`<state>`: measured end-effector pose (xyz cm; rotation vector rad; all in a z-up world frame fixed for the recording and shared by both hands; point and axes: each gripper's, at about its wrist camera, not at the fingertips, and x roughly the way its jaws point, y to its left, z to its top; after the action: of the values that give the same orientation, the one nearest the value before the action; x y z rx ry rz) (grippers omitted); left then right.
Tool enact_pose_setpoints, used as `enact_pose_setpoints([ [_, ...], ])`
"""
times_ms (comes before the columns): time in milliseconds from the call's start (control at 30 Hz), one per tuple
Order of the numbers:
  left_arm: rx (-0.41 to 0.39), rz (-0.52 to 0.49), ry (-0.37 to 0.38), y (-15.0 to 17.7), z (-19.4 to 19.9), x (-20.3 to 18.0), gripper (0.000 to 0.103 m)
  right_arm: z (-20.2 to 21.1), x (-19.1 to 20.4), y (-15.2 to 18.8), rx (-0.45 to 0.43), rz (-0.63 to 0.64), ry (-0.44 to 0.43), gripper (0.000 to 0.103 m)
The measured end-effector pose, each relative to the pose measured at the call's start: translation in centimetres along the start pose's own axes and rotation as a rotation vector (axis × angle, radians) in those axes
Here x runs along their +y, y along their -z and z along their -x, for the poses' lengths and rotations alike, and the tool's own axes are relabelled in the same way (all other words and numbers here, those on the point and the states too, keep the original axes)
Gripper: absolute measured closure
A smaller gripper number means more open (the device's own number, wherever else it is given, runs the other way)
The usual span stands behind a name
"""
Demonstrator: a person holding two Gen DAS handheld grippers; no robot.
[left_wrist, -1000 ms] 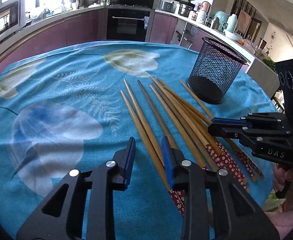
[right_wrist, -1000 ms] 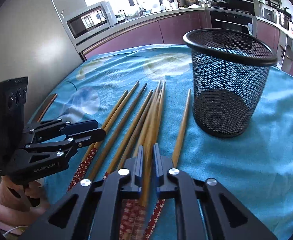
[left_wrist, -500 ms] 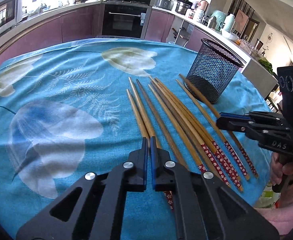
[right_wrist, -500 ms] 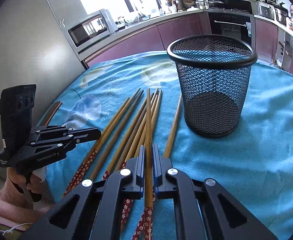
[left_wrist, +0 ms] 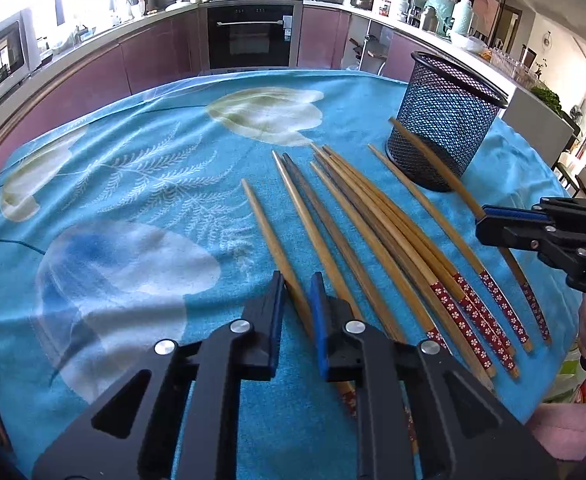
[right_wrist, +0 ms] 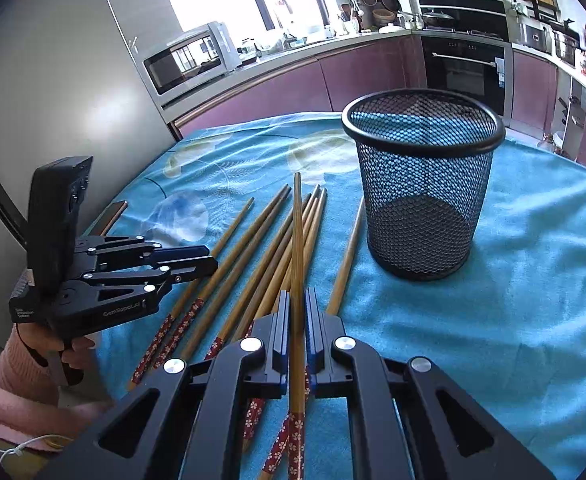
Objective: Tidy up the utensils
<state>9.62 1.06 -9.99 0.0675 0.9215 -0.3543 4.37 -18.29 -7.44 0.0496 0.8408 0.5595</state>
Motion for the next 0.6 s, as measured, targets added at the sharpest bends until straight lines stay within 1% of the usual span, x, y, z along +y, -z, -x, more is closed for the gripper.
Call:
enact_pose_setpoints([
  [100,-0.006,0.028,0.002,0.0,0.2,0.3,0.095,1.1,0.2,-0.3,-0.030,0.018,-0.013,0.097],
  [233,-0.038,0.049,0.026,0.0,1.4,0.6,0.095,3.2,0.6,-1.3,-0.101,0.036,-0.026,0.097],
  [300,-0.057,0.051,0.055,-0.3,2.5,0.6,0.095,4.2,0.5,-1.8,-0.137,0.043,-0.030,0.097],
  [367,-0.084,0.039,0.072,-0.7,3.7,0.4,0.095,4.7,0.4,-2.2,-0.146,0.050,-0.033,0.097],
  [433,-0.106,0.030,0.094,-1.0,4.8,0.0,0.095,3.8,0.4,-2.4,-0.094,0.064,-0.021,0.093],
  [467,-0.113,0.028,0.107,-1.2,5.2,-0.1,0.095,3.3,0.4,-2.3,-0.077,0.078,-0.008,0.088],
  [500,-0.121,0.024,0.113,-1.4,5.5,-0.3,0.095,2.5,0.6,-2.2,-0.049,0.097,0.009,0.085],
  [600,-0.141,0.019,0.138,-1.7,6.4,-0.9,0.095,-0.3,0.8,-1.6,0.047,0.125,0.029,0.084],
])
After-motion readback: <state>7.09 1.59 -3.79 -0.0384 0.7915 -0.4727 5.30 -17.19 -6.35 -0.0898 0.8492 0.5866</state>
